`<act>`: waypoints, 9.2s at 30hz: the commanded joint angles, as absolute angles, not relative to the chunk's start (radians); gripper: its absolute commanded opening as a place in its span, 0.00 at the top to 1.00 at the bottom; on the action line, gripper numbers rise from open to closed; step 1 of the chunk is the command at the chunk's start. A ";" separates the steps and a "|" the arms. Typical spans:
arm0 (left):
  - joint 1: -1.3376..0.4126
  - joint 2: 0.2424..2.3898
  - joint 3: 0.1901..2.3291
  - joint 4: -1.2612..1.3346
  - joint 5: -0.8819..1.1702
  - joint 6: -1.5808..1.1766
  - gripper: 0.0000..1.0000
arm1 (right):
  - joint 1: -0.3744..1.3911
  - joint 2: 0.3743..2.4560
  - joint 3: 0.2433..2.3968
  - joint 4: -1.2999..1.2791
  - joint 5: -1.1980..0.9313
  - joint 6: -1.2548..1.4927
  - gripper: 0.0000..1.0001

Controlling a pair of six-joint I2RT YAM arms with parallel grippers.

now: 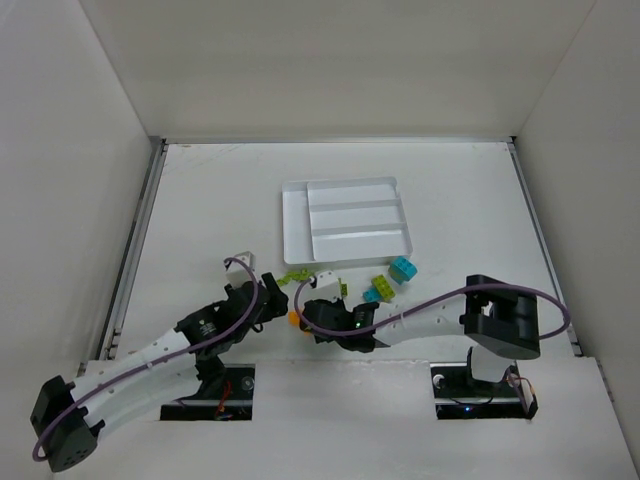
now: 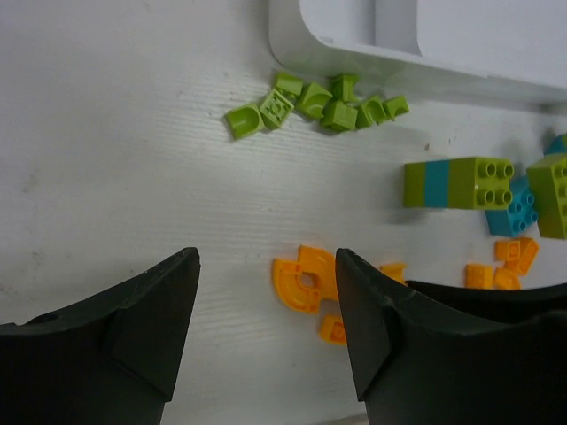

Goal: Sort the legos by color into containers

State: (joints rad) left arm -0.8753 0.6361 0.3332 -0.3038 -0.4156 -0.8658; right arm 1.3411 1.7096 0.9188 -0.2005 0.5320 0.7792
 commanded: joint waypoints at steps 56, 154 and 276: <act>-1.174 1.083 0.407 -0.256 -0.561 -1.049 0.56 | 0.683 1.988 1.375 0.112 0.298 0.385 0.47; -0.803 1.521 1.010 0.204 -0.473 -0.574 0.91 | 0.653 1.129 0.569 0.310 0.296 0.552 0.31; -1.275 1.183 0.480 -0.075 -0.468 -0.664 0.60 | 0.610 1.724 1.091 0.138 0.253 0.439 0.48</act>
State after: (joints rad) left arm -1.2636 1.1770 0.4458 -0.0929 -0.4500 -0.6563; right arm 0.6098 1.7882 1.1240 0.0711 0.2466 0.4335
